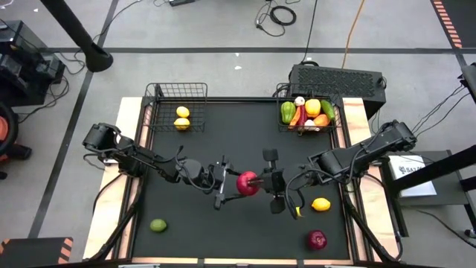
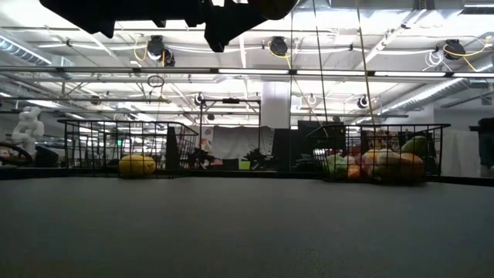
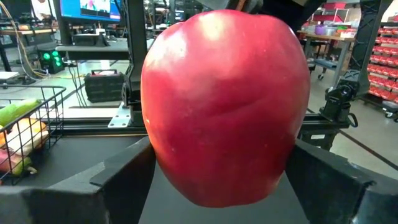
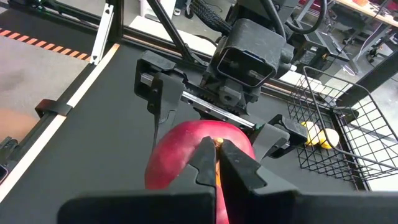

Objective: Sort produce into baskets
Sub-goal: Put the left red apple into the left black wire basket, then put the red apple into the left black wire basket

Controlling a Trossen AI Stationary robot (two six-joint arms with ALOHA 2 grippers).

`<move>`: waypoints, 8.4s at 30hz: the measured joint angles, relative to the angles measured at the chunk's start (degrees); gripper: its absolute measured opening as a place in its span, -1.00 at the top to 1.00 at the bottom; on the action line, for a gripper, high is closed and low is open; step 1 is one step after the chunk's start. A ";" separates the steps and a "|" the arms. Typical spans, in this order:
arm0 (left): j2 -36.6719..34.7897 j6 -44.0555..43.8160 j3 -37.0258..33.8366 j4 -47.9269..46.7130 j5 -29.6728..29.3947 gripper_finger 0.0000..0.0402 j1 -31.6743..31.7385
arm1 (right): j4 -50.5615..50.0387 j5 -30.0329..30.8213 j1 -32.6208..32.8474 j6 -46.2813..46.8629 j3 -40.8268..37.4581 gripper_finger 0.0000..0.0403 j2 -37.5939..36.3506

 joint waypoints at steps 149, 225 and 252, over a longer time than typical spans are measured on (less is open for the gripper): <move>-41.59 -6.47 -12.52 -35.79 -0.98 -0.92 27.52 | -41.15 -5.67 26.41 80.61 3.92 -0.56 5.92; -41.59 -5.11 -12.52 -35.76 3.07 -0.92 27.50 | -47.46 -13.49 38.64 96.74 5.27 0.76 21.38; -41.57 -5.05 -12.52 -34.78 5.46 -0.92 26.98 | -44.62 -9.23 35.97 93.55 5.31 1.00 15.72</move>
